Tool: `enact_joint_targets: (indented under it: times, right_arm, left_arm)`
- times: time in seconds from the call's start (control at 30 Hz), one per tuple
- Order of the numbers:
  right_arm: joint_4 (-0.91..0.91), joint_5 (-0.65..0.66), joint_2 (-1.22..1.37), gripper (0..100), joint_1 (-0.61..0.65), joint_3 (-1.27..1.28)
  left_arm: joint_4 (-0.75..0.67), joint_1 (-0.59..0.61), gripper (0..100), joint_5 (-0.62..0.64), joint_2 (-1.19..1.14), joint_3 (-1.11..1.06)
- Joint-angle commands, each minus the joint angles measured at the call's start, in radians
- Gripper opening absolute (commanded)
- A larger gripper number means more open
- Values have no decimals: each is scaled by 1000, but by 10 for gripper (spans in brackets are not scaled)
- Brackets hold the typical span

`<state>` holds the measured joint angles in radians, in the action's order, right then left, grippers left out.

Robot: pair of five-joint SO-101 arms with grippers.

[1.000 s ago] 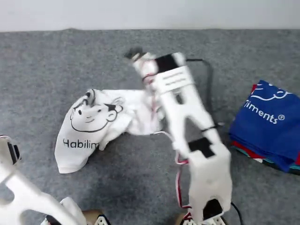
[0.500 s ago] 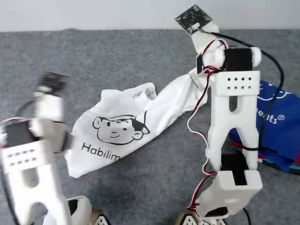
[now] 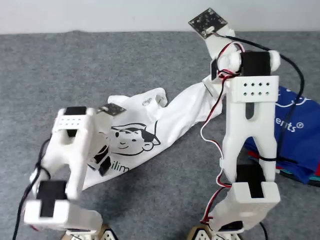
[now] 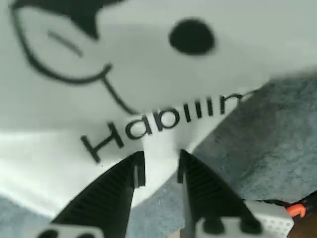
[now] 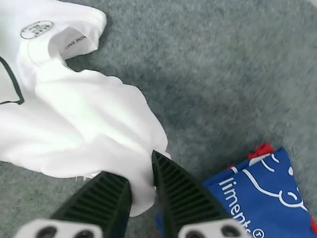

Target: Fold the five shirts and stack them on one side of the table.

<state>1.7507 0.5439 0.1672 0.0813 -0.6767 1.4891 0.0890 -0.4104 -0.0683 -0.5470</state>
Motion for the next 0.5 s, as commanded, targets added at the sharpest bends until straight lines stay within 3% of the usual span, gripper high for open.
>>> enact_joint_targets:
  times: [0.0, 0.2, 0.47]
  right_arm:
    - [30, 2, -70, 10, -33, -52]
    - [31, 2, -70, 10, -70, -55]
    - [31, 2, -67, 10, -117, -57]
  left_arm:
    - [-46, 20, 52, -15, -60, 84]
    - [-127, 89, 44, -11, -147, 242]
    - [-172, 230, 45, 184, -270, 673]
